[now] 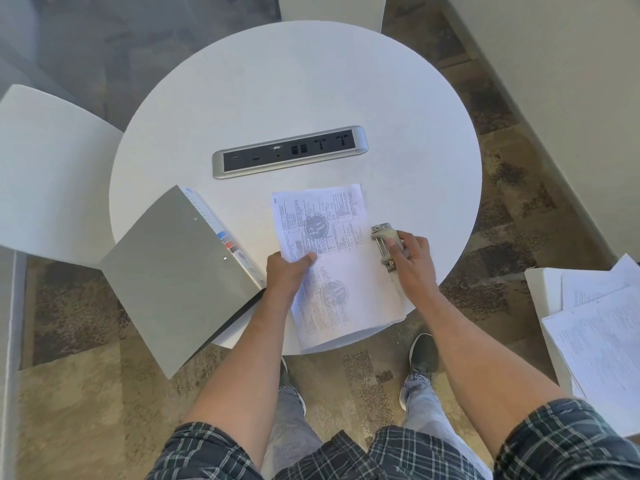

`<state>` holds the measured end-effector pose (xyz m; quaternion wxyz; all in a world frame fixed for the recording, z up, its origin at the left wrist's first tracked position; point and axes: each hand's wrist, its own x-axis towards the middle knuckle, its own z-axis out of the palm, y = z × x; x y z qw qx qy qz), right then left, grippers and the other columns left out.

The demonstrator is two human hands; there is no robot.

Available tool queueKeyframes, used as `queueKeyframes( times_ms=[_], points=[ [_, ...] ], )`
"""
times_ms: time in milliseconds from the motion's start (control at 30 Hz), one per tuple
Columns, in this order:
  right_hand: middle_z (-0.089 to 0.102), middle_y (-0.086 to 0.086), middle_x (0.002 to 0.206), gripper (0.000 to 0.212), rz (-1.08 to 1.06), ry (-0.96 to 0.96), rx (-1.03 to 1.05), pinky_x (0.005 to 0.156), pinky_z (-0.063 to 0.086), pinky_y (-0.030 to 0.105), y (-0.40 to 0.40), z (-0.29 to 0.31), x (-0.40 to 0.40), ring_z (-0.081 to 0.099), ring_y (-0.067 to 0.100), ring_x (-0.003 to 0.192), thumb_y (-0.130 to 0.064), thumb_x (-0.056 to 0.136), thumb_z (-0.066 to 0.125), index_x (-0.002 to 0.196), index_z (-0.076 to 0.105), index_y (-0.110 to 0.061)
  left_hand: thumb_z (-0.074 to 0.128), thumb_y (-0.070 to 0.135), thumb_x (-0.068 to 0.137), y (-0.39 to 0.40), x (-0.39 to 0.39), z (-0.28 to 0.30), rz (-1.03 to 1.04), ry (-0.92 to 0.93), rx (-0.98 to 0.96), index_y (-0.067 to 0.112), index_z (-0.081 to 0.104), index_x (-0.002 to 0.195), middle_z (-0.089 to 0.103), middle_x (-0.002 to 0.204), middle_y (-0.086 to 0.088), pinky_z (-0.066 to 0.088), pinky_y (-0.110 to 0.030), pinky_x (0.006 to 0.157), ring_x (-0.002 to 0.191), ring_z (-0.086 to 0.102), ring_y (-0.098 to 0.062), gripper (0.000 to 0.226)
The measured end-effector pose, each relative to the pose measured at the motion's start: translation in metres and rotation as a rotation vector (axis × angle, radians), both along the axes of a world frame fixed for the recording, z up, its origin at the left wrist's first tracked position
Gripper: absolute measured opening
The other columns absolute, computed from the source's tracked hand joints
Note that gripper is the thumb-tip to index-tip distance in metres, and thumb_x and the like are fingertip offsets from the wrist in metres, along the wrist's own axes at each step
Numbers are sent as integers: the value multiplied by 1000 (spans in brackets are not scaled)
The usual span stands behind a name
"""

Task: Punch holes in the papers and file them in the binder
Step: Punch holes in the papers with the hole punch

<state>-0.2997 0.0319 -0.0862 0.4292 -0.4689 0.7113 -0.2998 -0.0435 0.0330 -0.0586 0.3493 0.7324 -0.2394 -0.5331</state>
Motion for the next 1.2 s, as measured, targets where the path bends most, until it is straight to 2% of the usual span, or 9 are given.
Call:
queueKeyframes(
  times_ms=[100, 333, 433, 567, 733, 900, 967, 1067, 1200],
  points=[
    [46, -5, 124, 29, 8, 21, 4, 92, 56, 38, 0, -3, -1, 62, 2, 97, -49, 102, 55, 128, 61, -38, 87, 18, 79, 1, 0, -2, -7, -2, 10, 13, 72, 110, 75, 102, -1, 56, -31, 80, 88, 72, -16, 35],
    [45, -6, 123, 30, 6, 21, 0, 87, 55, 30, 0, 2, 0, 62, 1, 99, -49, 103, 55, 129, 62, -36, 82, 21, 84, 2, -8, 1, -30, -102, 11, 27, 64, 86, 70, 87, 7, 53, -29, 77, 78, 67, -11, 19],
    [46, -11, 118, 21, -4, 1, -9, 88, 60, 39, 0, 3, 1, 64, -3, 93, -50, 101, 56, 121, 62, -44, 84, 23, 83, 0, -9, 1, -31, -99, 6, 24, 68, 93, 73, 95, 1, 57, -31, 79, 82, 70, -15, 19],
    [45, -9, 118, 17, -4, -12, -20, 87, 61, 39, 1, 6, 1, 62, -16, 84, -46, 103, 57, 119, 61, -41, 84, 23, 82, 0, -9, 0, -33, -87, 9, 22, 70, 98, 73, 93, 4, 57, -30, 79, 83, 71, -14, 21],
    [45, -7, 124, 20, 6, 9, -10, 90, 60, 42, 0, 4, 1, 64, -3, 94, -50, 102, 56, 120, 61, -44, 82, 23, 84, -4, -11, 1, -12, -148, -20, 20, 72, 101, 71, 88, 9, 57, -30, 79, 84, 71, -16, 19],
    [46, -1, 126, 28, 21, 14, -9, 81, 54, 25, 0, 8, 1, 56, -25, 84, -42, 104, 55, 128, 63, -30, 82, 25, 83, -10, -10, 1, -45, -149, 2, 17, 74, 101, 75, 94, 2, 60, -35, 80, 87, 73, -21, 22],
    [46, -5, 124, 23, 32, 10, -15, 83, 58, 32, 0, 7, 1, 60, -20, 86, -46, 103, 55, 123, 63, -37, 82, 23, 83, -9, -8, 1, -49, -141, 3, 21, 71, 95, 73, 89, 5, 57, -30, 75, 83, 72, -17, 17],
    [45, -15, 118, 14, 22, -16, -19, 87, 62, 43, 1, 4, 0, 69, 0, 89, -58, 98, 56, 111, 60, -54, 83, 22, 83, -8, -7, 2, -90, -158, 2, 20, 70, 96, 71, 87, 6, 52, -25, 69, 78, 68, -11, 19],
    [45, -7, 121, 23, 31, 20, -11, 90, 58, 37, 0, 5, 0, 61, -13, 91, -51, 102, 55, 122, 61, -40, 83, 22, 83, -10, -10, 1, -96, -123, 22, 22, 70, 96, 72, 88, 6, 55, -29, 75, 81, 70, -13, 19]
  ],
)
